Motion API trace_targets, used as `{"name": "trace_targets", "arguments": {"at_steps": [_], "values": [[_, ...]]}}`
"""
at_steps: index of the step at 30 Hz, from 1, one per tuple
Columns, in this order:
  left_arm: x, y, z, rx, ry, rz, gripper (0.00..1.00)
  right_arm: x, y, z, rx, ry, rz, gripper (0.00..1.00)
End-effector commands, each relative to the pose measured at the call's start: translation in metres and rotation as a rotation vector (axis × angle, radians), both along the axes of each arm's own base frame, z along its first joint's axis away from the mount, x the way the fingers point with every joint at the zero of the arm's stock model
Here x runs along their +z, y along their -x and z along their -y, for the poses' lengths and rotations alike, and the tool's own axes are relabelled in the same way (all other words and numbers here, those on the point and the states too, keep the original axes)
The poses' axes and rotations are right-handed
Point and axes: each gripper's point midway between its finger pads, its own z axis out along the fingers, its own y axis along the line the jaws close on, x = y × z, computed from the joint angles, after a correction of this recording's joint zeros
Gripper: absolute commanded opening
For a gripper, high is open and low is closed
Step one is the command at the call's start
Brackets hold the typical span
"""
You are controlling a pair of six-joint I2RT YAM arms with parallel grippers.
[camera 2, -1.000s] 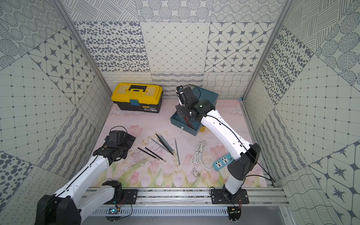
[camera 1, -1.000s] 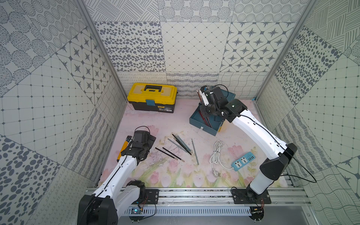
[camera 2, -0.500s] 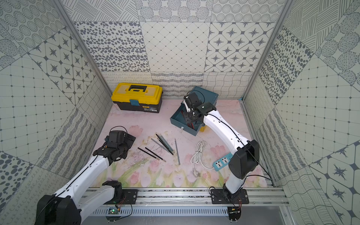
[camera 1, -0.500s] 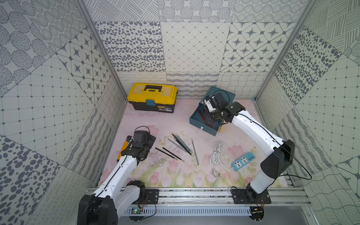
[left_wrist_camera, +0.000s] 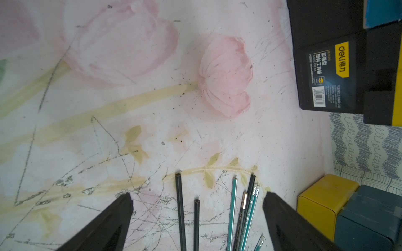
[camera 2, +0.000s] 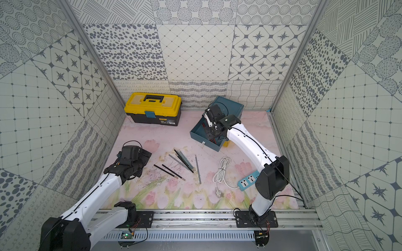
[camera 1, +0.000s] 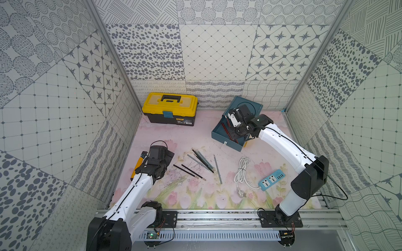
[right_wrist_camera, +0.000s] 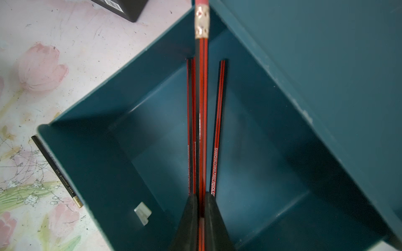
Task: Please place the pencils in the drawer according to their color
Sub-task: Place the pencil in the drawer.
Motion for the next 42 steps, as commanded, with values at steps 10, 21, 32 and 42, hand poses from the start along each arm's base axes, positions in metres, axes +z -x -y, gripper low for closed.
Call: {"name": "trace_targets", "arguments": {"at_steps": [10,21,32,42], "values": [[0.009,-0.004,0.001,-0.027,-0.014,0.029,0.99,0.008,-0.002,0.003,-0.019,-0.006,0.015,0.3],[0.066,-0.042,0.041,-0.341,-0.043,0.244,0.99,0.034,0.002,0.007,-0.043,-0.046,0.065,0.39],[0.128,-0.056,0.152,-0.849,-0.198,0.532,0.99,0.07,0.027,0.028,-0.085,-0.1,0.147,0.66],[0.125,-0.05,0.228,-1.153,-0.291,0.542,0.99,0.052,0.074,0.045,-0.106,-0.182,0.102,0.99]]}}
